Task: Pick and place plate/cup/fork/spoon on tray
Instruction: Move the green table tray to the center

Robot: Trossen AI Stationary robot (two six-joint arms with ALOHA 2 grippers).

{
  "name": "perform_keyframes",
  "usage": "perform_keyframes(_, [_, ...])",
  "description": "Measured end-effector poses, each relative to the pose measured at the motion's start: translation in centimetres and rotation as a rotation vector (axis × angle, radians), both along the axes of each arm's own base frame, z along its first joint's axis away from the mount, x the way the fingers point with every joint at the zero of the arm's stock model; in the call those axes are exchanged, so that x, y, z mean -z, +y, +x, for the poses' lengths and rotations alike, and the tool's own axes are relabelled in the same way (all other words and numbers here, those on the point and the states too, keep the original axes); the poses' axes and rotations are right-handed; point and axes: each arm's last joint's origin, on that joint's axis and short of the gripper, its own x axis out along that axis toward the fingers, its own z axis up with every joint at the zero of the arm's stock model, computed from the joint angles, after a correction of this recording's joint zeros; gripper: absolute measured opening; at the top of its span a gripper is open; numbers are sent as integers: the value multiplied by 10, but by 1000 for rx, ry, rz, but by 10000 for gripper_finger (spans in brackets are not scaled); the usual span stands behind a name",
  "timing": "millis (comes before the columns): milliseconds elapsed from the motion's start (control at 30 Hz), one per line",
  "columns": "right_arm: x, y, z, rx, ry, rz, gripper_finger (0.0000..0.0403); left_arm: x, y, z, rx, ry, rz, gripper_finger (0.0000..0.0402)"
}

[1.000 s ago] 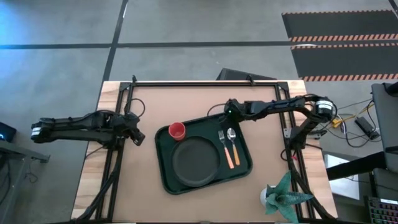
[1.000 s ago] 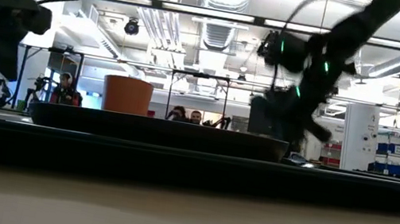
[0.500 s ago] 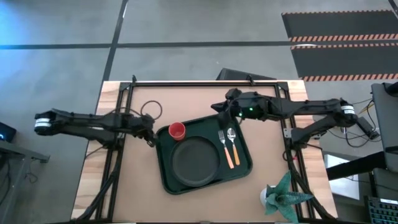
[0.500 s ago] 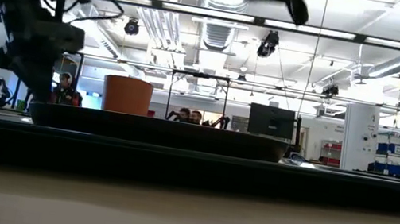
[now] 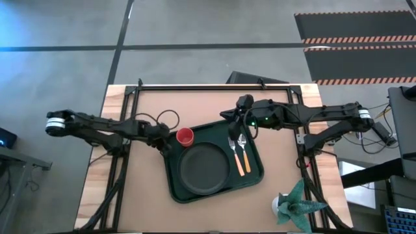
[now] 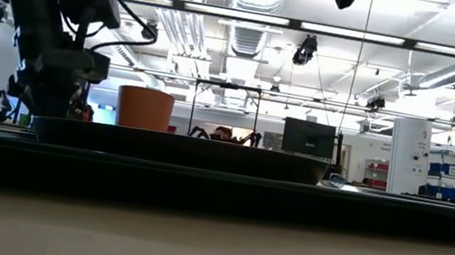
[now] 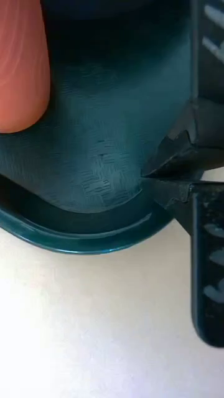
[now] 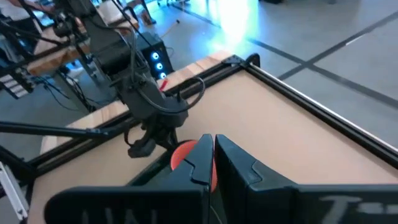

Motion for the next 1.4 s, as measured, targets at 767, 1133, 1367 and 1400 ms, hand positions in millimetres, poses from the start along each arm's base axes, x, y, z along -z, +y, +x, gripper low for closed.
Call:
perform_keyframes(767, [12,18,10,-55,38,33,9,0,30,-8,-46,74,211,0])
perform_keyframes(1133, [16,26,12,-78,52,32,9,-2,54,-16,-66,125,297,0])
perform_keyframes(1367, [17,29,12,-80,56,47,9,-11,69,-14,-65,86,357,0])
perform_keyframes(1400, [17,29,12,-81,57,47,9,-14,70,-12,-68,76,363,0])
